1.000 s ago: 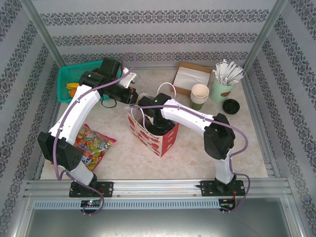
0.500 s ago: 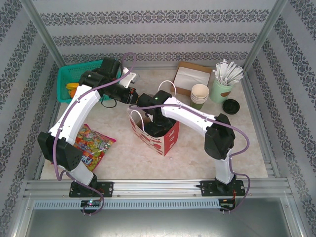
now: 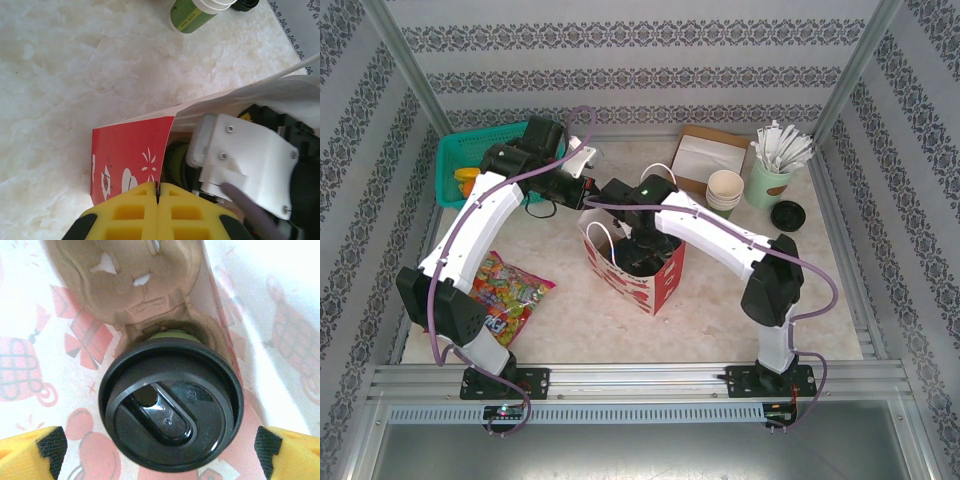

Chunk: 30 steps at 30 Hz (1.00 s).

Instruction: Pack the takeout coffee

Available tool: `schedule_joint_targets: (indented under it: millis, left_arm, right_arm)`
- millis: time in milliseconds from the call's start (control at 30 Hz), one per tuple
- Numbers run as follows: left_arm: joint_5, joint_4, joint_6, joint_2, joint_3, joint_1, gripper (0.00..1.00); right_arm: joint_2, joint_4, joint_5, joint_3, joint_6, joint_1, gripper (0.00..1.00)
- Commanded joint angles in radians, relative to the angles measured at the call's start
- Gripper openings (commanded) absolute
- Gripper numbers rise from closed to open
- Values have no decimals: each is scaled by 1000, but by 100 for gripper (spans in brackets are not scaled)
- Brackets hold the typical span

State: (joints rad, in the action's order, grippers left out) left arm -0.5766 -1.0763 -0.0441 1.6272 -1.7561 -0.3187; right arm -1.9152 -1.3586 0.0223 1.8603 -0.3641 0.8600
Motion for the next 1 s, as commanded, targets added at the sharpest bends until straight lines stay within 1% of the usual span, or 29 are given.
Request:
schedule_joint_targets:
  millis: [0, 200, 367, 567, 667, 833, 967]
  left_arm:
    - [-19, 10, 7, -13, 1, 4, 0]
    - [-17, 11, 10, -12, 1, 3, 0]
    - [-15, 12, 12, -8, 0, 3, 0]
    - [-16, 12, 17, 2, -3, 4, 0]
    - [-11, 12, 17, 3, -3, 4, 0]
    - [4, 15, 15, 5, -2, 3, 0]
    - [7, 15, 17, 7, -2, 4, 0]
  right_arm:
    - [61, 12, -24, 37, 2, 8, 98]
    - [123, 31, -27, 81, 20, 9, 98]
    - [194, 63, -55, 82, 48, 10, 98]
    - [326, 190, -78, 42, 50, 17, 98]
    - [390, 278, -24, 15, 12, 20, 98]
    - [500, 370, -39, -66, -67, 25, 98]
    - [662, 574, -96, -254, -162, 40, 98]
